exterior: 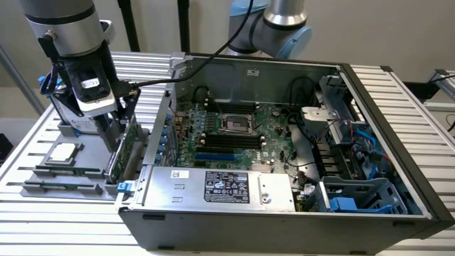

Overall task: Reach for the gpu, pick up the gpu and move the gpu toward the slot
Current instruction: 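Pick up the gpu and move the gpu toward the slot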

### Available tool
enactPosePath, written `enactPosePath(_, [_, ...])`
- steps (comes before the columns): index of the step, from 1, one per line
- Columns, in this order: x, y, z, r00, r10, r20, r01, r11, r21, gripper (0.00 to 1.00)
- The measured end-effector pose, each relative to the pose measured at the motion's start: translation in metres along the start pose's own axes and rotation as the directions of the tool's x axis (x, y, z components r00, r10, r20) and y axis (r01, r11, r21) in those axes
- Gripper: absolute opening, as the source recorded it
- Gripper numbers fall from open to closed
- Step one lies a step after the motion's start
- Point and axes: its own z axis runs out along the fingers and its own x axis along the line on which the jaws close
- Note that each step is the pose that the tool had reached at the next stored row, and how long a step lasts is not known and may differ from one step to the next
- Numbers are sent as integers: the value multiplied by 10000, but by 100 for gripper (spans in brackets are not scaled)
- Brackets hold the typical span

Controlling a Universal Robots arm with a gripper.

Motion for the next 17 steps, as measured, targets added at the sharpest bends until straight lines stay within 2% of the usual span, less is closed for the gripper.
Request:
enactPosePath(11, [19, -7, 199, 9988, 480, 17, -480, 9988, -1, 42])
enactPosePath(17, [20, -10, 293, 9984, 565, 13, -565, 9984, -3, 42])
